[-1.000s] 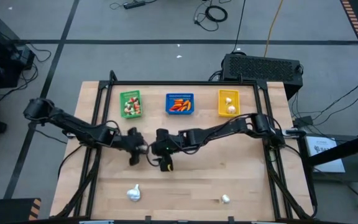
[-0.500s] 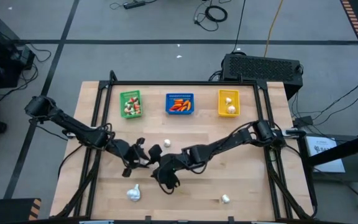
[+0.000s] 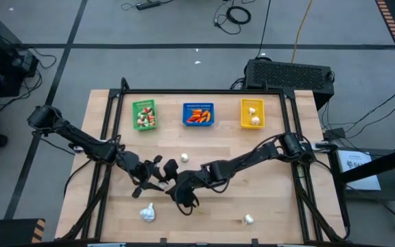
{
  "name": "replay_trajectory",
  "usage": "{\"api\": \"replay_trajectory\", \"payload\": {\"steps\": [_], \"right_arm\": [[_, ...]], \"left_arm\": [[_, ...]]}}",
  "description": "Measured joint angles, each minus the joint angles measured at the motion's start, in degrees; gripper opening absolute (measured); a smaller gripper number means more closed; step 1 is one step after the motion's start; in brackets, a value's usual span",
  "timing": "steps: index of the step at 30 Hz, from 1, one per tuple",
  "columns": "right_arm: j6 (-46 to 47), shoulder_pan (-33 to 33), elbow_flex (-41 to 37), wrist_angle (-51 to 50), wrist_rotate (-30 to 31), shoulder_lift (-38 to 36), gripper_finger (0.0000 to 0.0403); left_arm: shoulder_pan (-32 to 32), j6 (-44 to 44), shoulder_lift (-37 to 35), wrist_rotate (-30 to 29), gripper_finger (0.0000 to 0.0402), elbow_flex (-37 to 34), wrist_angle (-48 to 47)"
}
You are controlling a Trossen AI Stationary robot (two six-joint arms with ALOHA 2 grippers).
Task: Sort produce into baskets
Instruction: Put the garlic into the yellow bin
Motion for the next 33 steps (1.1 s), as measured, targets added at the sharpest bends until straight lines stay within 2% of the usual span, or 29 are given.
{"api": "replay_trajectory", "payload": {"steps": [6,10,17,22,27,33], "right_arm": [[-7.2,0.2,0.0,1.6,1.2,0.0,0.0254],[-9.1,0.2,0.0,2.2,4.9,0.0,0.0241],[-8.7,0.2,0.0,2.2,4.6,0.0,0.0192],[-8.7,0.8,-0.1,1.5,5.5,0.0,0.0146],[-4.8,0.7,-0.1,-0.2,5.8,0.0,0.0117],[0.6,0.8,-0.1,-2.1,5.5,0.0,0.0119]], "left_arm": [[0.0,0.0,0.0,0.1,0.0135,0.0,2.0],[0.0,-0.1,0.0,0.1,0.0135,0.0,2.0],[-0.3,-0.2,0.0,-0.6,0.0135,0.0,2.6],[-1.0,-0.9,0.0,-5.4,0.0138,0.0,3.1],[-1.2,-1.1,0.0,-9.2,0.0178,0.0,2.9],[-1.1,0.5,-0.1,-10.0,0.0253,0.0,2.5]]}}
